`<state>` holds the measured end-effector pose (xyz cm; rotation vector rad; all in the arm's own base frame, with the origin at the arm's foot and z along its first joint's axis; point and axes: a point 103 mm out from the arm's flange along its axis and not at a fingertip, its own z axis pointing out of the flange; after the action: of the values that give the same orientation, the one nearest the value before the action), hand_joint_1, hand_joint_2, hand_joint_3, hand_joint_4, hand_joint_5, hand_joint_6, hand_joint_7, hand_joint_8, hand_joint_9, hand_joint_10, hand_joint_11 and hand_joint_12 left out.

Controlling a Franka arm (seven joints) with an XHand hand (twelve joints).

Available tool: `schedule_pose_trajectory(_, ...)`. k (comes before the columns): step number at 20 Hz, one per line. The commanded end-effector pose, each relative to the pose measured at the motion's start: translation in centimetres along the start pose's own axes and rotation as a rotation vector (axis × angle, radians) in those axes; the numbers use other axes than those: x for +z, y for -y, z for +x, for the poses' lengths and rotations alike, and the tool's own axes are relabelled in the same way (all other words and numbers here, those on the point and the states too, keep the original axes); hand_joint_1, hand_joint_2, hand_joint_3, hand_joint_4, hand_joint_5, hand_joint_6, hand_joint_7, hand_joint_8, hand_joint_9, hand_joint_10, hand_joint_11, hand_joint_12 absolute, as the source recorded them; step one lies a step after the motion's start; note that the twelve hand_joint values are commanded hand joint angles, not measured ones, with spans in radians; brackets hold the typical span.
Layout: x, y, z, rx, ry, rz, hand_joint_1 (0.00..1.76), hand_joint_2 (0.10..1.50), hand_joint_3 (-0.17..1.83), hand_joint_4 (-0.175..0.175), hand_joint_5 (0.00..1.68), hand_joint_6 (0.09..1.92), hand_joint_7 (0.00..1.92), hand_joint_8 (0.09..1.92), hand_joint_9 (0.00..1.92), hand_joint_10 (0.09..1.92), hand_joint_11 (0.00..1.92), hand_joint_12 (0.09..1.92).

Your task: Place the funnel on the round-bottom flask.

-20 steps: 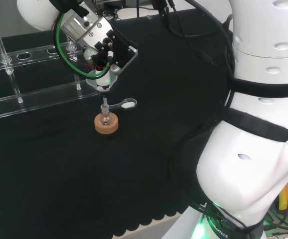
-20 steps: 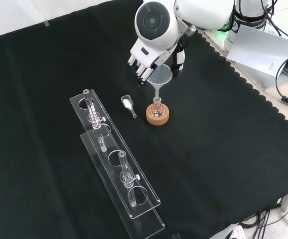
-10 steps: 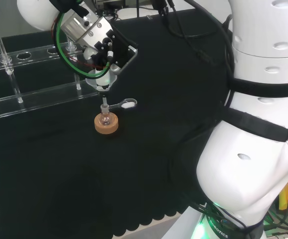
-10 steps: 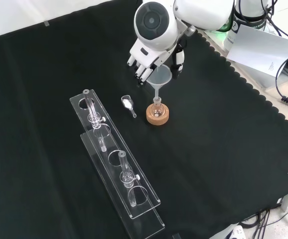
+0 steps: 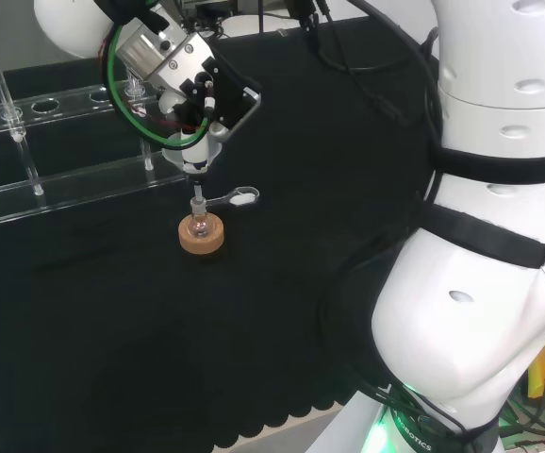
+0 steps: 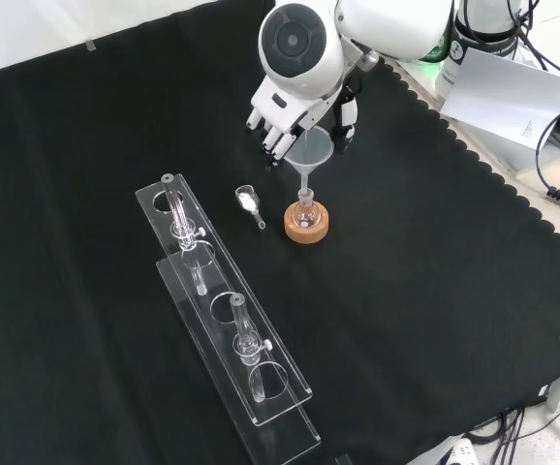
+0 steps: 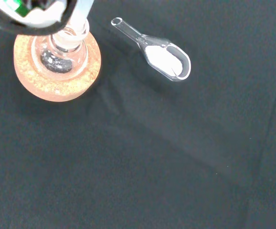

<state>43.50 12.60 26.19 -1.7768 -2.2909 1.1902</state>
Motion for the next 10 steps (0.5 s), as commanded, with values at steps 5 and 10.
schedule_pose_trajectory(5, 0.34, -0.32, 0.23, -0.003, -0.005, 0.004, 0.91, 0.70, 0.65, 0.010, 0.69, 0.82, 0.77, 0.83, 1.02, 0.55, 0.60, 1.20)
schedule_pose_trajectory(10, 0.47, -0.83, 0.59, -0.006, 0.005, 0.015, 0.91, 0.70, 0.65, 0.010, 0.69, 0.82, 0.76, 0.83, 1.02, 0.55, 0.60, 1.20)
